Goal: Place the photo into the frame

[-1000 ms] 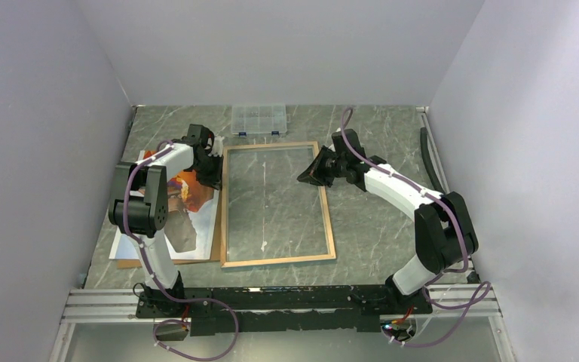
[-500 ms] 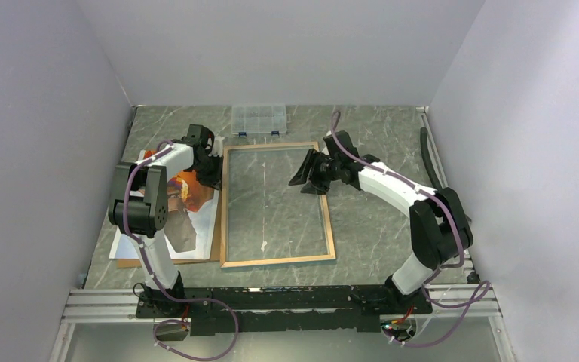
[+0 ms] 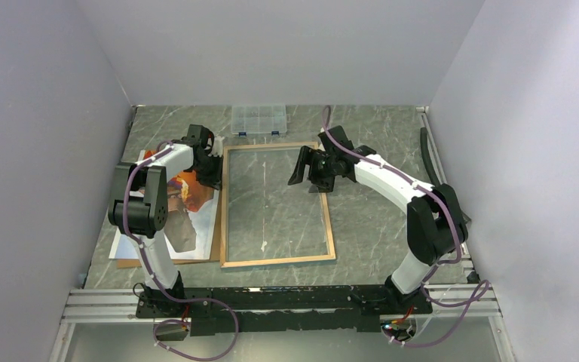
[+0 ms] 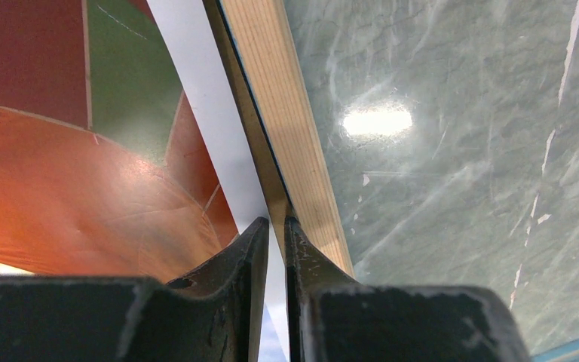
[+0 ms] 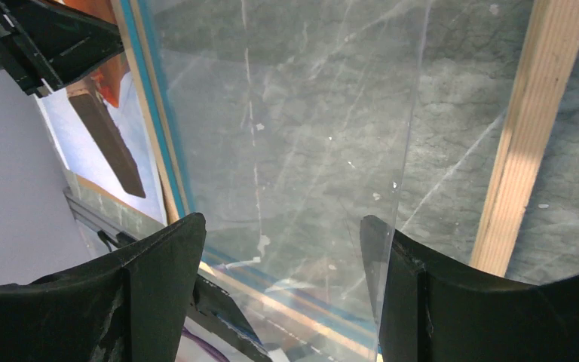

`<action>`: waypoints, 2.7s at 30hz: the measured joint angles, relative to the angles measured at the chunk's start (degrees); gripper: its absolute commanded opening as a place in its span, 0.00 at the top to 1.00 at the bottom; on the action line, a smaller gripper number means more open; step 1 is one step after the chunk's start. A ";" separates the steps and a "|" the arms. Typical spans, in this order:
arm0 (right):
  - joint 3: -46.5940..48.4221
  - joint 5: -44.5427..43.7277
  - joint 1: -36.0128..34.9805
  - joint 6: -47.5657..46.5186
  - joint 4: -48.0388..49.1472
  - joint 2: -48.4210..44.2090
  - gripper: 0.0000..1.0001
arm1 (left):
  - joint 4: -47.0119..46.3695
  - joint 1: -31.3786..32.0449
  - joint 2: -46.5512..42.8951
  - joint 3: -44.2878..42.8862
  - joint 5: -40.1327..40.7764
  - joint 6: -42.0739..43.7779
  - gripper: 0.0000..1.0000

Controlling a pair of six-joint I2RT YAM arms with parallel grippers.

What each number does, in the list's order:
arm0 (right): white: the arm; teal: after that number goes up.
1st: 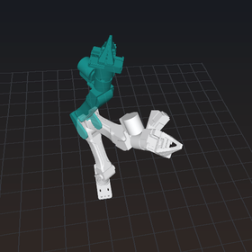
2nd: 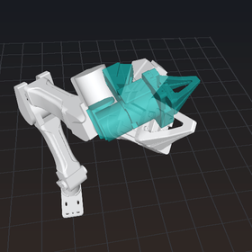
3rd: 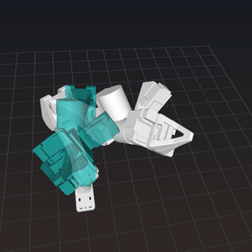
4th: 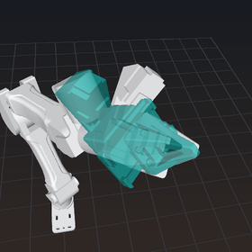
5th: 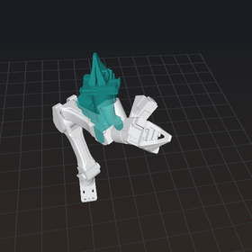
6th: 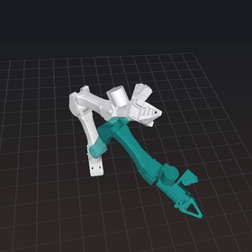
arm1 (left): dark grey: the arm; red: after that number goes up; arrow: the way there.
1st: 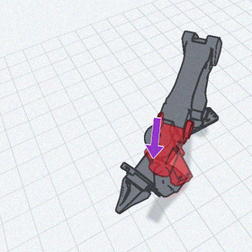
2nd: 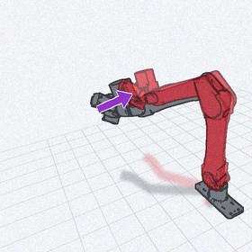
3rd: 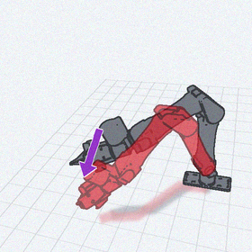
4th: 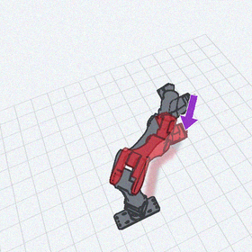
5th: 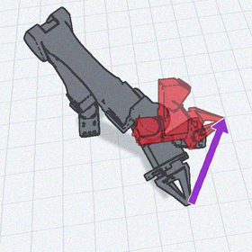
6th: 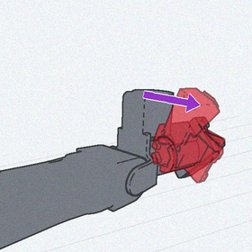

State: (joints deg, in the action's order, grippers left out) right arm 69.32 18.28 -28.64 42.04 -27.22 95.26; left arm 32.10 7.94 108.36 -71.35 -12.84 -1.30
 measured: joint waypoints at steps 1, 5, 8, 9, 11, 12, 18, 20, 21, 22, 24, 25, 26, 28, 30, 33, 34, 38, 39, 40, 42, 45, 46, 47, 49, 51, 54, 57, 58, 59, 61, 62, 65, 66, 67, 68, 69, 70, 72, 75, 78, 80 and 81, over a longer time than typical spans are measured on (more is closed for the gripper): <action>0.13 -0.33 0.00 -0.57 -0.35 0.02 0.19 | 0.00 0.00 0.00 0.00 -0.02 0.00 0.81; 0.39 -1.44 0.00 -2.16 -1.75 0.46 0.17 | 0.00 0.00 0.00 0.00 -0.02 0.02 0.81; 0.42 -2.08 0.00 -3.10 -2.49 1.29 0.17 | -0.02 0.00 0.00 0.00 -0.04 0.00 0.81; 0.42 -2.38 0.00 -3.28 -2.69 1.57 0.16 | -0.02 0.00 -0.02 0.00 -0.02 0.02 0.81; 0.42 -2.84 0.00 -3.58 -2.84 2.16 0.16 | -0.07 0.00 -0.07 0.04 -0.02 0.02 0.81; 0.48 -3.04 0.00 -3.78 -2.93 2.56 0.16 | -0.11 0.00 -0.09 0.09 -0.02 0.02 0.81; 1.09 -4.02 0.04 -4.59 -3.32 4.63 0.06 | -0.17 0.00 -0.13 0.15 -0.02 0.04 0.82; 1.11 -4.31 0.04 -4.76 -3.32 4.92 0.05 | -0.17 0.00 -0.13 0.15 -0.02 0.04 0.82; 1.14 -4.35 0.07 -4.83 -3.32 5.05 0.05 | -0.17 0.00 -0.13 0.15 -0.02 0.07 0.82; 1.16 -4.39 0.07 -4.85 -3.32 5.16 0.05 | -0.17 0.00 -0.13 0.15 -0.02 0.07 0.82; 1.20 -4.52 0.11 -4.98 -3.32 5.38 0.05 | -0.17 0.00 -0.13 0.15 -0.02 0.07 0.82; 1.31 -4.57 0.17 -5.03 -3.34 5.57 0.05 | -0.17 0.00 -0.13 0.15 -0.02 0.07 0.82; 1.44 -4.70 0.20 -5.09 -3.37 5.75 0.05 | -0.17 0.00 -0.13 0.15 -0.02 0.07 0.82; 1.79 -5.01 0.26 -5.25 -3.56 6.10 0.04 | -0.17 0.00 -0.13 0.15 0.00 0.09 0.82; 2.21 -5.73 0.37 -5.62 -3.80 6.34 0.04 | -0.17 0.00 -0.13 0.15 0.00 0.11 0.83; 2.75 -6.54 0.50 -5.95 -4.35 6.45 0.04 | -0.17 0.00 -0.13 0.15 0.00 0.11 0.83; 2.93 -6.86 0.50 -6.08 -4.44 6.45 0.04 | -0.17 0.00 -0.13 0.15 0.00 0.11 0.83; 3.04 -7.48 0.76 -6.29 -4.46 6.49 0.04 | -0.17 0.00 -0.13 0.15 0.00 0.13 0.83; 3.04 -7.54 0.81 -6.32 -4.46 6.54 0.04 | -0.17 0.00 -0.13 0.15 0.00 0.13 0.83; 3.04 -7.54 0.90 -6.34 -4.46 6.60 0.04 | -0.17 0.00 -0.13 0.15 0.00 0.13 0.83; 3.04 -7.54 1.05 -6.36 -4.46 6.75 0.04 | -0.15 0.00 -0.13 0.15 0.00 0.13 0.84; 3.04 -7.54 1.36 -6.49 -4.44 7.02 0.04 | -0.17 0.00 -0.13 0.15 0.00 0.15 0.84; 3.04 -7.54 1.38 -6.49 -4.46 7.08 0.04 | -0.17 0.00 -0.13 0.15 -0.02 0.15 0.84; 3.04 -7.54 1.42 -6.51 -4.46 7.19 0.04 | -0.17 0.00 -0.13 0.15 -0.04 0.15 0.84; 3.04 -7.54 1.51 -6.51 -4.46 7.32 0.04 | -0.15 0.00 -0.13 0.15 -0.09 0.15 0.85; 3.04 -7.54 1.60 -6.51 -4.46 7.39 0.04 | -0.17 0.00 -0.13 0.15 -0.20 0.15 0.85; 3.04 -7.54 1.86 -6.51 -4.46 7.41 0.04 | -0.17 0.00 -0.13 0.15 -0.42 0.15 0.85; 3.04 -7.54 2.05 -6.51 -4.44 7.41 0.04 | -0.17 0.00 -0.13 0.15 -0.46 0.15 0.85; 3.04 -7.54 2.10 -6.51 -4.44 7.41 0.04 | -0.17 0.00 -0.13 0.15 -0.48 0.15 0.86; 3.04 -7.54 2.16 -6.51 -4.42 7.41 0.04 | -0.17 0.00 -0.13 0.15 -0.50 0.15 0.86; 3.04 -7.54 2.32 -6.51 -4.42 7.41 0.04 | -0.20 0.00 -0.13 0.20 -0.59 0.15 0.86; 3.04 -7.54 2.43 -6.49 -4.42 7.41 0.04 | -0.20 0.00 -0.13 0.22 -0.63 0.15 0.86; 3.04 -7.54 2.69 -6.49 -4.39 7.41 0.04 | -0.22 0.00 -0.13 0.22 -0.68 0.15 0.86; 3.04 -7.54 2.69 -6.47 -4.39 7.41 0.04 | -0.22 0.00 -0.13 0.22 -0.68 0.15 0.86; 3.04 -7.54 2.71 -6.47 -4.39 7.39 0.04 | -0.22 0.00 -0.13 0.22 -0.70 0.15 0.86; 3.04 -7.56 2.75 -6.47 -4.39 7.39 0.04 | -0.22 0.00 -0.13 0.22 -0.72 0.15 0.86; 3.04 -7.54 2.75 -6.45 -4.39 7.39 0.04 | -0.24 0.00 -0.13 0.24 -0.72 0.15 0.87; 3.04 -7.54 2.84 -6.43 -4.37 7.37 0.04 | -0.26 0.00 -0.13 0.26 -0.76 0.15 0.87; 2.97 -7.54 2.91 -6.27 -4.35 7.23 0.04 | -0.28 0.00 -0.13 0.26 -0.81 0.15 0.87; 2.29 -7.54 3.28 -5.97 -4.02 6.25 0.04 | -0.37 0.00 -0.13 0.31 -0.85 0.15 0.87; 0.87 -7.52 4.20 -5.60 -3.72 4.63 0.04 | -0.37 0.00 -0.13 0.31 -0.90 0.13 0.88; -0.22 -7.54 4.96 -5.33 -3.43 3.19 0.04 | -0.37 0.00 -0.13 0.31 -0.92 0.13 0.88; -0.87 -7.52 5.33 -5.09 -3.19 2.36 0.04 | -0.37 0.02 -0.13 0.31 -0.92 0.13 0.88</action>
State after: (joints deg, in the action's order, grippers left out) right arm 68.45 10.76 -23.31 36.95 -30.41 97.62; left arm 31.73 7.97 108.22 -71.05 -13.76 -1.17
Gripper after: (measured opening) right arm 0.961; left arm 0.124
